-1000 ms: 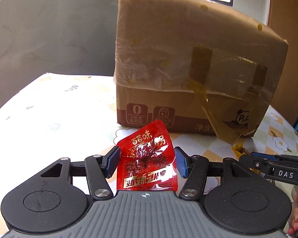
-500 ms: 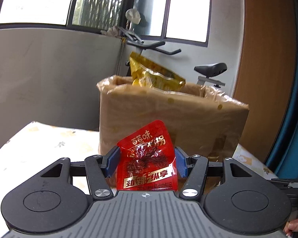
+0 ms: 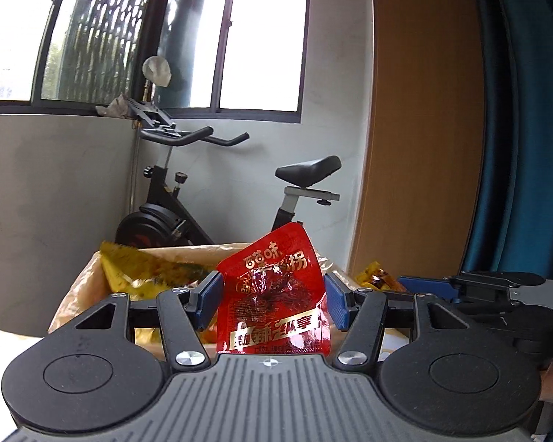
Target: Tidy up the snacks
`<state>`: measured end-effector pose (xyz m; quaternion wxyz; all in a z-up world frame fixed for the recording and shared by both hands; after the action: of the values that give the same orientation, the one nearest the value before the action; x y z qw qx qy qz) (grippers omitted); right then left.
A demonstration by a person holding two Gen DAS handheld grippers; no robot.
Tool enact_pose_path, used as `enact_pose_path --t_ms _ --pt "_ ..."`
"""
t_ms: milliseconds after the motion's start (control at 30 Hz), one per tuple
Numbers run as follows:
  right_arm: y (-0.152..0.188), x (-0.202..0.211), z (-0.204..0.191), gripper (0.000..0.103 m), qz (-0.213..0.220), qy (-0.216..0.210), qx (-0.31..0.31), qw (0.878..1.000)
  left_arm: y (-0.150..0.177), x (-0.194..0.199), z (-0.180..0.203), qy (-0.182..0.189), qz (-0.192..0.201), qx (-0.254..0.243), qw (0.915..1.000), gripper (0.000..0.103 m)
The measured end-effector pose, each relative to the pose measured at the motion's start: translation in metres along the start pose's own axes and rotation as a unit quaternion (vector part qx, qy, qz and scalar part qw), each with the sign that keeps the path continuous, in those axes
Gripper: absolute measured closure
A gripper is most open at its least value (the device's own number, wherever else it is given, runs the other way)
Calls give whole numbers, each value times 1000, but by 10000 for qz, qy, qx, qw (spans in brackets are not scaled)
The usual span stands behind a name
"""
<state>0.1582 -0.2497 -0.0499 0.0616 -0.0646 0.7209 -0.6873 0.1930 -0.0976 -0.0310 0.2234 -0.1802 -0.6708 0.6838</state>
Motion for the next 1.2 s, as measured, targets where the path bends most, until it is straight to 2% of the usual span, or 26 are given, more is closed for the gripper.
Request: enact_pose_path --t_ms 100,267,367,467,533,667,767,933,1100,1200 --pt "-6 -30 1 72 26 39 104 9999 -3 -37 -12 23 -367 98 9993 41" --pt "2 -71 6 72 -152 83 -10 9998 -1 -77 -33 -157 -638 293 9974 39" --pt "14 -83 5 71 -341 45 17 9994 0 -82 -38 -65 -724 463 9963 29" --pt "23 -87 2 67 -446 44 91 9990 0 -73 -36 -99 -693 259 9972 20" --pt "25 -86 2 57 -459 22 51 9989 0 -67 -35 -179 -693 175 9973 19" --pt "20 -81 3 51 -444 60 -31 9990 -7 -62 -36 -244 -696 47 9973 18" --pt "10 -74 2 39 -410 91 -90 9991 -13 -51 -36 -360 -716 -41 9968 15" --pt "-14 -55 -7 3 -265 110 -148 9995 -29 -18 -41 -697 -511 -1 9963 8" --pt "-41 -35 -22 0 -288 262 -330 9987 -52 11 -43 -1148 -412 -87 9925 7" --pt "-56 -20 -35 0 -206 319 -353 9987 -68 30 -43 -1286 -322 -124 9911 6"
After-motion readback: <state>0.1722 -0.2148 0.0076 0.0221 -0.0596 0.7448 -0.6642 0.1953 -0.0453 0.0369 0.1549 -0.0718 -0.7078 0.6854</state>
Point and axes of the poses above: each gripper's, at about its wrist camera, not at the fingertips, and x roughly against the way its jaws point, z to its right, y to its underside, the point moved 2 cm from there along -x, roughly the way its jaws point, and after that the axes turned 13 degrees about z, right-handed, at the moved point
